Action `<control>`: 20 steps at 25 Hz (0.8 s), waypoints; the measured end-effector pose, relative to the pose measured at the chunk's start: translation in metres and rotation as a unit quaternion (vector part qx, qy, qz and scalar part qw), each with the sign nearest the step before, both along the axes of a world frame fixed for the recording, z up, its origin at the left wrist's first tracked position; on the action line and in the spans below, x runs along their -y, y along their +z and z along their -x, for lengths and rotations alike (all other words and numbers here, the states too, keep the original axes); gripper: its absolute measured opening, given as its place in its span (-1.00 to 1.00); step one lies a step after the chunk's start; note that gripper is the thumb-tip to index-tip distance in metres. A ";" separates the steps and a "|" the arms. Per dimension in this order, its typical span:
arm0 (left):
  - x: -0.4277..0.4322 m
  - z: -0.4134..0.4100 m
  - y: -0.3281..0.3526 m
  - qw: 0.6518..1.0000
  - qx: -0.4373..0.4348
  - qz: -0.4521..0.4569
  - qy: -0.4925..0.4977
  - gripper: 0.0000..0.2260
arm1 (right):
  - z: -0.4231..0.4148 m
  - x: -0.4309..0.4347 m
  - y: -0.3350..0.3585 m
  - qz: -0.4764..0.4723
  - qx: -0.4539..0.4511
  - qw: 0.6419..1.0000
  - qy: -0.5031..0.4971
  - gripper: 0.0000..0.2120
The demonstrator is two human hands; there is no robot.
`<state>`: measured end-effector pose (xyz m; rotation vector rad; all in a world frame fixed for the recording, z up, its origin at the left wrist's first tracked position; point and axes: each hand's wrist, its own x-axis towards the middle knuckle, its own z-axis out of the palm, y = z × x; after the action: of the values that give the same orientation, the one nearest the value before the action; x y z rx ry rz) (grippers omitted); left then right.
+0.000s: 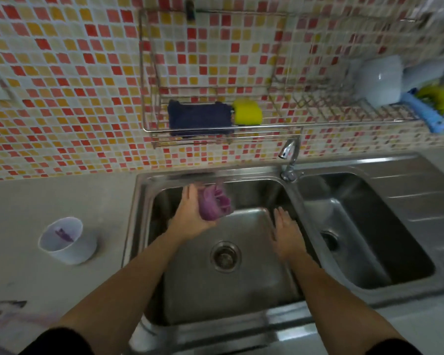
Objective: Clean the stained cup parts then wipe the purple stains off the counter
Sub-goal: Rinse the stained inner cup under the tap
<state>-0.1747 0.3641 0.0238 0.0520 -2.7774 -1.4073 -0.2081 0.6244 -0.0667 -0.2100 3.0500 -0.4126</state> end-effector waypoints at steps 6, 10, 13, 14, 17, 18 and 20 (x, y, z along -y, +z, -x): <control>-0.057 0.032 -0.046 0.976 0.035 0.213 -0.032 -0.24 | 0.004 -0.091 -0.044 -0.084 0.058 0.995 -0.003 -0.42; -0.075 0.055 -0.057 0.935 0.033 0.341 -0.086 -0.31 | 0.005 -0.102 -0.051 -0.081 0.024 0.996 0.017 -0.37; -0.079 0.069 -0.062 0.889 0.023 0.443 -0.114 -0.30 | 0.005 -0.105 -0.054 -0.081 0.022 0.996 0.017 -0.39; -0.079 0.072 -0.062 0.873 0.011 0.471 -0.127 -0.29 | 0.007 -0.105 -0.055 -0.080 0.018 0.996 0.020 -0.38; -0.082 0.080 -0.060 0.822 -0.064 0.538 -0.174 -0.24 | 0.005 -0.104 -0.058 -0.077 0.010 0.997 0.023 -0.38; -0.083 0.082 -0.057 0.798 -0.094 0.566 -0.185 -0.23 | 0.005 -0.104 -0.058 -0.082 -0.001 0.996 0.022 -0.38; -0.088 0.082 -0.055 0.766 -0.159 0.594 -0.187 -0.21 | 0.006 -0.104 -0.059 -0.083 0.000 0.996 0.014 -0.38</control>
<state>-0.2566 0.4518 -0.0311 -0.6999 -2.8529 0.5357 -0.2141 0.7284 -0.1258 -0.2433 3.0565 -0.1548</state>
